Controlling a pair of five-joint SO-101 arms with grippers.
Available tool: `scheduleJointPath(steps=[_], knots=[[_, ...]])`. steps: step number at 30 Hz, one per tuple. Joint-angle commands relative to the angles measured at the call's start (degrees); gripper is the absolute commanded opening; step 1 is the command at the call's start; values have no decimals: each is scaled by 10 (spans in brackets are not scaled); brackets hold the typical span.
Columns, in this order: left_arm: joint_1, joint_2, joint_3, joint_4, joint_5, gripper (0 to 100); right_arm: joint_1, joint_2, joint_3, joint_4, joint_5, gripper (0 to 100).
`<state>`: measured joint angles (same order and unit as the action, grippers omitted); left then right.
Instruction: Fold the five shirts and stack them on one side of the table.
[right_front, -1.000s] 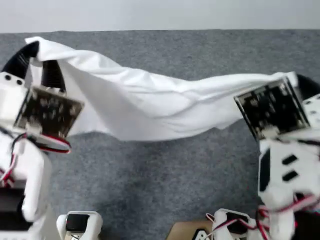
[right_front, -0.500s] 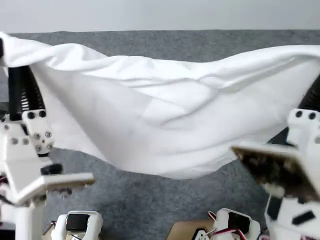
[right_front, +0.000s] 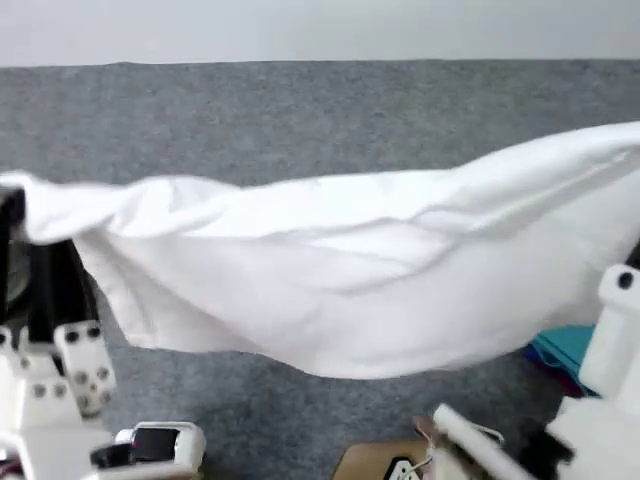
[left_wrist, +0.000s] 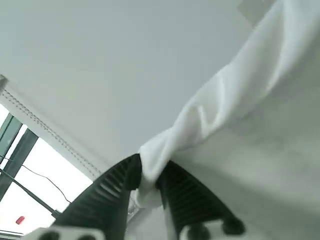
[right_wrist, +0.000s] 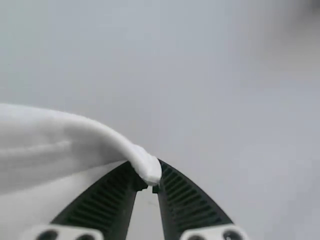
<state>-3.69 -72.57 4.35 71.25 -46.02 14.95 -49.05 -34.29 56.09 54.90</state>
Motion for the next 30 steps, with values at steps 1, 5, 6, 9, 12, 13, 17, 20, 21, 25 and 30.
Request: scheduleJointPath(steps=[1, 5, 6, 9, 12, 13, 17, 20, 21, 25, 30], knots=[[0, -11, -13, 40, -3, 4, 7, 0, -15, -35, 17, 12], [-1, -16, -13, 47, -3, 4, 7, 0, -15, -24, 20, 12], [-1, -16, -13, 47, -7, 4, 7, 0, -15, -17, 20, 12], [-1, -16, -13, 70, -25, 4, 7, 1, -15, 16, 20, 12], [-1, -16, 0, 120, -31, 3, 5, 5, -11, 47, 20, 12], [-1, -16, 7, 131, -31, 3, 4, 6, -6, 53, 20, 12], [-1, -16, 53, 145, -31, 3, 4, 14, 32, 53, 20, 12], [-1, -16, 99, 141, -32, 3, 3, 29, 59, 53, 18, 12], [-1, -16, 116, 136, -33, 3, 1, 36, 66, 53, 17, 12], [-1, -16, 207, 69, -60, 3, -42, 82, 88, 53, 17, 12], [-1, -11, 370, -101, -63, 3, -80, 148, 141, 23, 16, 12]])
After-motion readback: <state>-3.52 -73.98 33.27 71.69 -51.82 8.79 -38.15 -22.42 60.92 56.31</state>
